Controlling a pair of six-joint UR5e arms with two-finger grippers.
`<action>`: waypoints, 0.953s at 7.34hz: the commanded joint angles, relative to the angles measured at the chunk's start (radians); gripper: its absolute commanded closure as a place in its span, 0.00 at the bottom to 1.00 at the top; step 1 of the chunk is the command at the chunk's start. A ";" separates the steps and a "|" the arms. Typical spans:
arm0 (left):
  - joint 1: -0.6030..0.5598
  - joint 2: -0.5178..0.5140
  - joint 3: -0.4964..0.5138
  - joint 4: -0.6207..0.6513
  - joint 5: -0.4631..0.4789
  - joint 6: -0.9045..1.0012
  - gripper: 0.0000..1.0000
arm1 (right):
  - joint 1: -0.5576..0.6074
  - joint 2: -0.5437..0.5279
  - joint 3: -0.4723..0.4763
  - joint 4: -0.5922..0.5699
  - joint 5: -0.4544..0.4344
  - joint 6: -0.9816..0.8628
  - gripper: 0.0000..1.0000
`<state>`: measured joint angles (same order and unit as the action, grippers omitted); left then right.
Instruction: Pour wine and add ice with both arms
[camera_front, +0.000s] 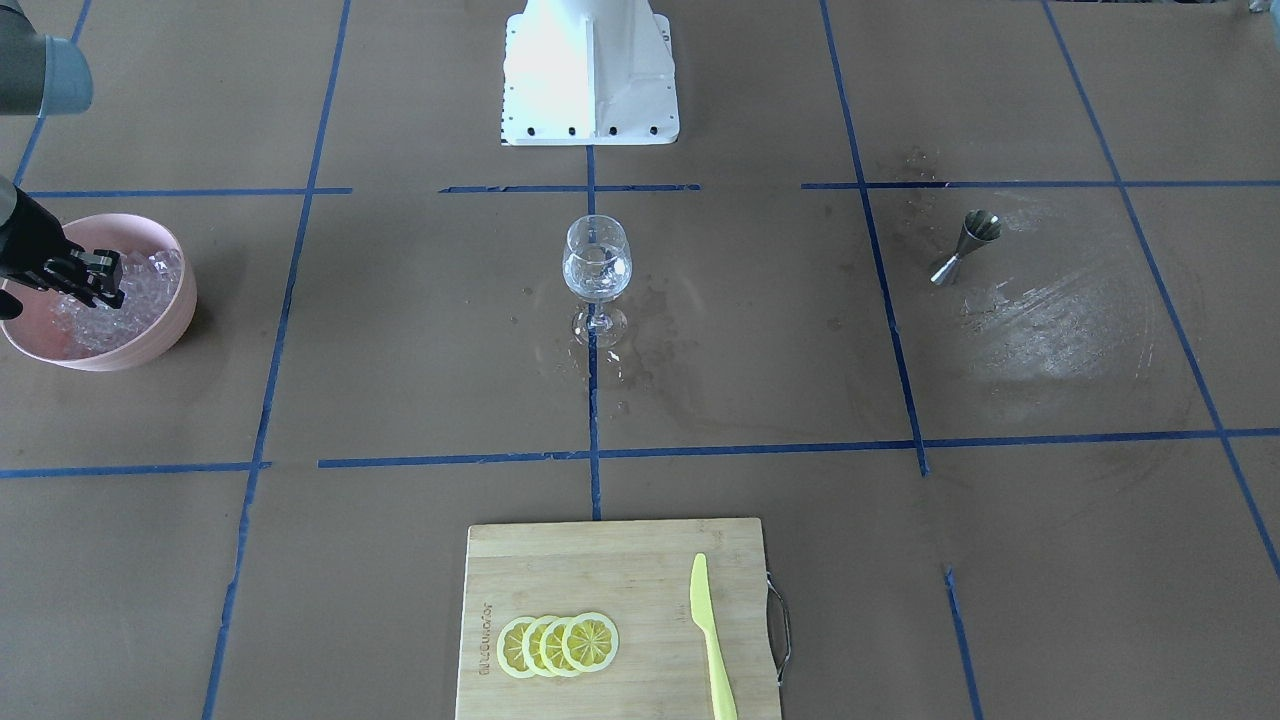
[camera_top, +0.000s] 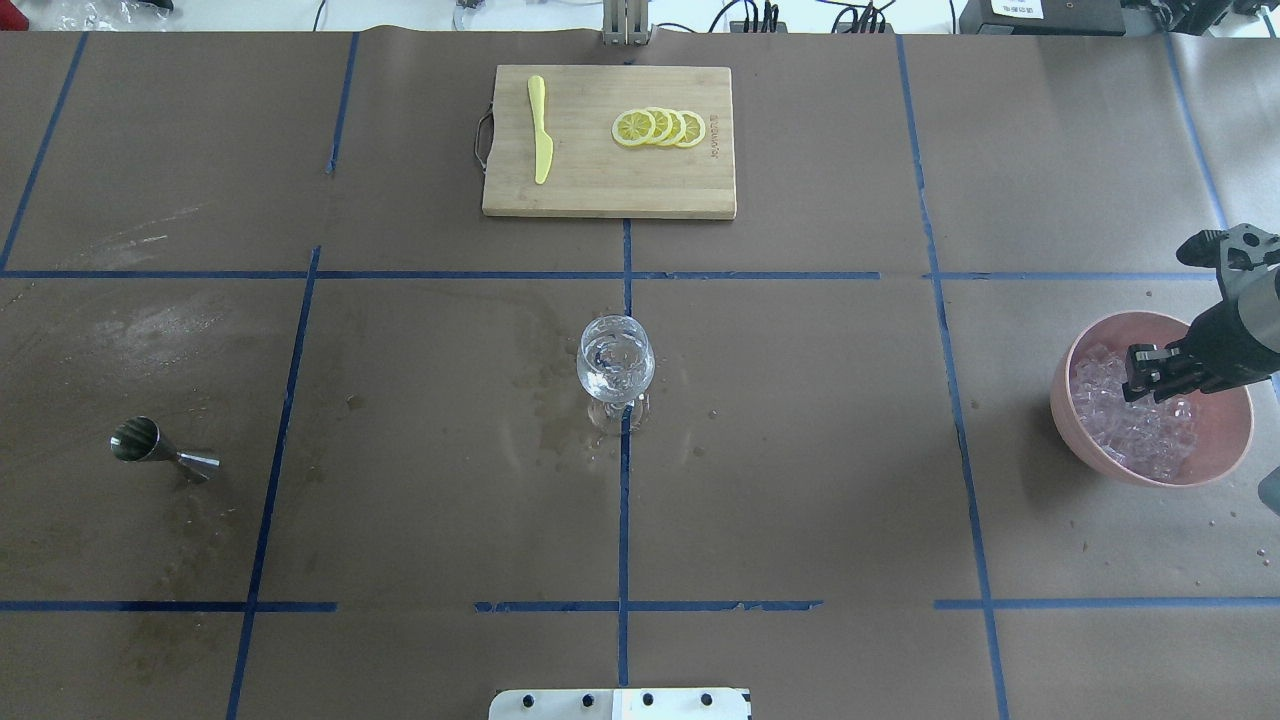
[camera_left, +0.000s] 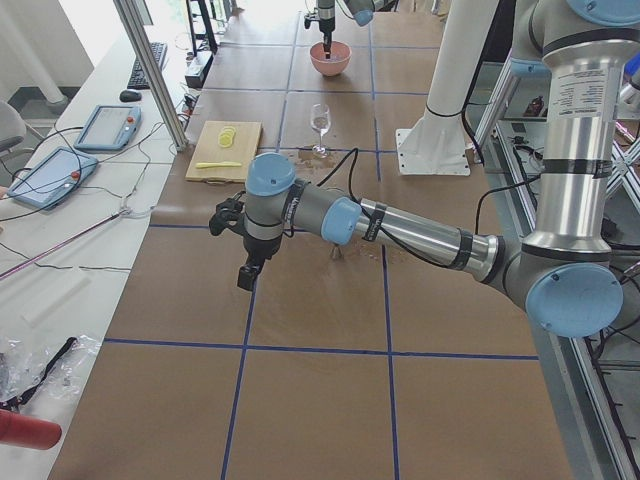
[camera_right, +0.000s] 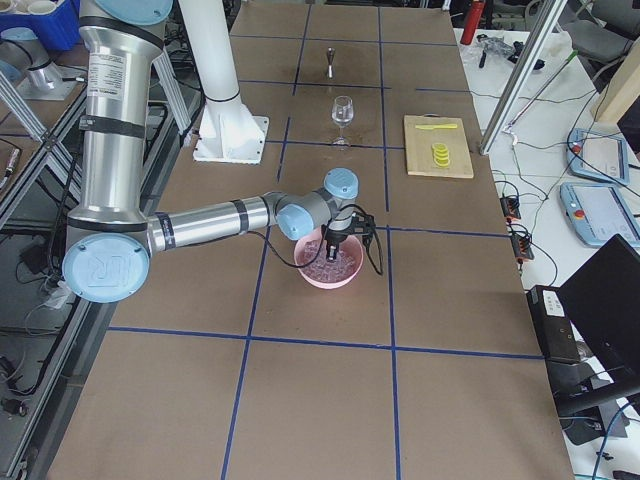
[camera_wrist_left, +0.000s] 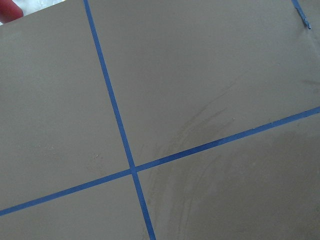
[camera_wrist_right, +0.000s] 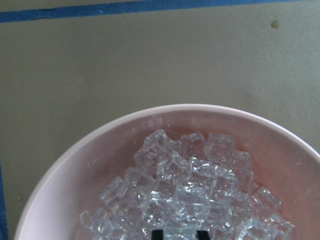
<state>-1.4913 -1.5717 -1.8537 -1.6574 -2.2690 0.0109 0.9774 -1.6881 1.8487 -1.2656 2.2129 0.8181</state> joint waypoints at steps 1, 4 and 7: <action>-0.001 0.015 -0.015 -0.002 0.003 0.003 0.00 | 0.003 0.008 0.073 -0.014 0.020 0.003 1.00; -0.006 0.027 -0.039 -0.002 0.003 0.003 0.00 | 0.086 0.140 0.148 -0.054 0.152 0.126 1.00; -0.007 0.030 -0.056 -0.001 -0.001 0.003 0.00 | -0.101 0.461 0.150 -0.052 0.049 0.684 1.00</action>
<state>-1.4980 -1.5435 -1.9038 -1.6588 -2.2694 0.0138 0.9706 -1.3548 1.9945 -1.3180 2.3210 1.2898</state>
